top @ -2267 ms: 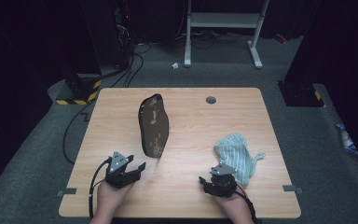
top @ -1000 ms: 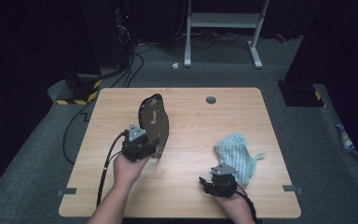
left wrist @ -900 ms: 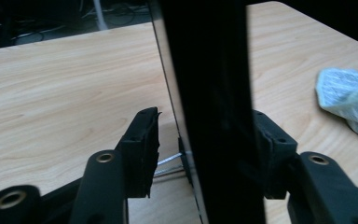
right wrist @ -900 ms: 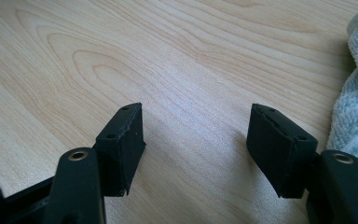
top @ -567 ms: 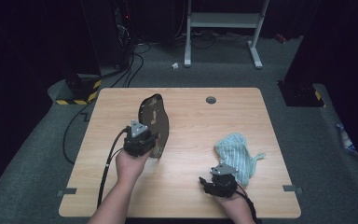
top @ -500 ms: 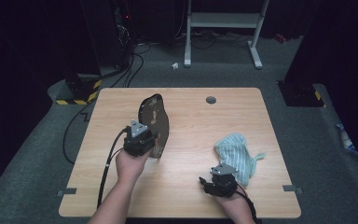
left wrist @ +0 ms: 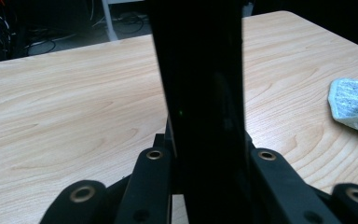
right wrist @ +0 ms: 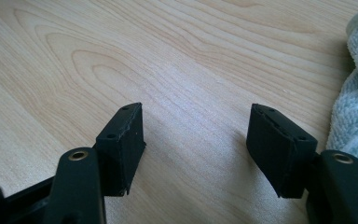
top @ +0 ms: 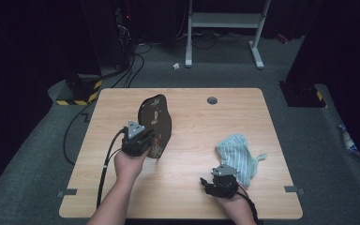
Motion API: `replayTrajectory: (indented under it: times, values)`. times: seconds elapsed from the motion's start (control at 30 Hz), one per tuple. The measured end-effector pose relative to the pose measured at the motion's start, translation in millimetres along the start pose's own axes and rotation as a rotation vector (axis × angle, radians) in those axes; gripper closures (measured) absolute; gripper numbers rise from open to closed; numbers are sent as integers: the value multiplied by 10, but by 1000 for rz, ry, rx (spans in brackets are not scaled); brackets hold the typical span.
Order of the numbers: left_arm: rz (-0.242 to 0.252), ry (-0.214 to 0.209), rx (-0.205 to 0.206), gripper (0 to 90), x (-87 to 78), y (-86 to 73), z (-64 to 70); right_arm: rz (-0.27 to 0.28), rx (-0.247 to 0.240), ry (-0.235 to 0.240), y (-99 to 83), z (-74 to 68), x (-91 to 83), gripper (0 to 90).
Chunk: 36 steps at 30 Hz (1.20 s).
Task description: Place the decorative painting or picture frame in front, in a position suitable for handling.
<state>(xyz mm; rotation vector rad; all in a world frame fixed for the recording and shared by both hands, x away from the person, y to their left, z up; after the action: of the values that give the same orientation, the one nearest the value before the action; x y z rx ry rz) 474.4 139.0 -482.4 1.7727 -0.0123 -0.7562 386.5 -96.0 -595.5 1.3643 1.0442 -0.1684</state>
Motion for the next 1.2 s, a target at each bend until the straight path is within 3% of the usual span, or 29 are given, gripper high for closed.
replayTrajectory:
  times: [0.3,0.5,0.93,1.07,1.2]
  values:
    - [23,-61,-71,801,-13,2,7,3,-4,-3,7,9,2,364]
    - [35,-66,-34,805,-31,17,37,1,9,-5,6,5,4,363]
    - [84,-114,-62,808,-149,85,99,-3,20,-4,1,1,1,363]
    - [92,-137,-61,808,-219,108,180,1,8,-4,7,6,4,363]
    - [100,-161,-40,808,-291,105,345,-1,14,-4,3,2,2,362]
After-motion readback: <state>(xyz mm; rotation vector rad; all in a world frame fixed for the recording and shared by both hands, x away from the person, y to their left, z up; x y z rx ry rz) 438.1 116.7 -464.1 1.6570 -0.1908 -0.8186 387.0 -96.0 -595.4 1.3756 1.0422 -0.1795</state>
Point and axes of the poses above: each handheld gripper's, and its own axes: x roughly forward along the jaws, y roughly out of its top, z roughly to its right, the point moved 10 cm from there along x, roughly forward along the jaws, and after that the axes turned 12 degrees about x, right-handed, at the moved point
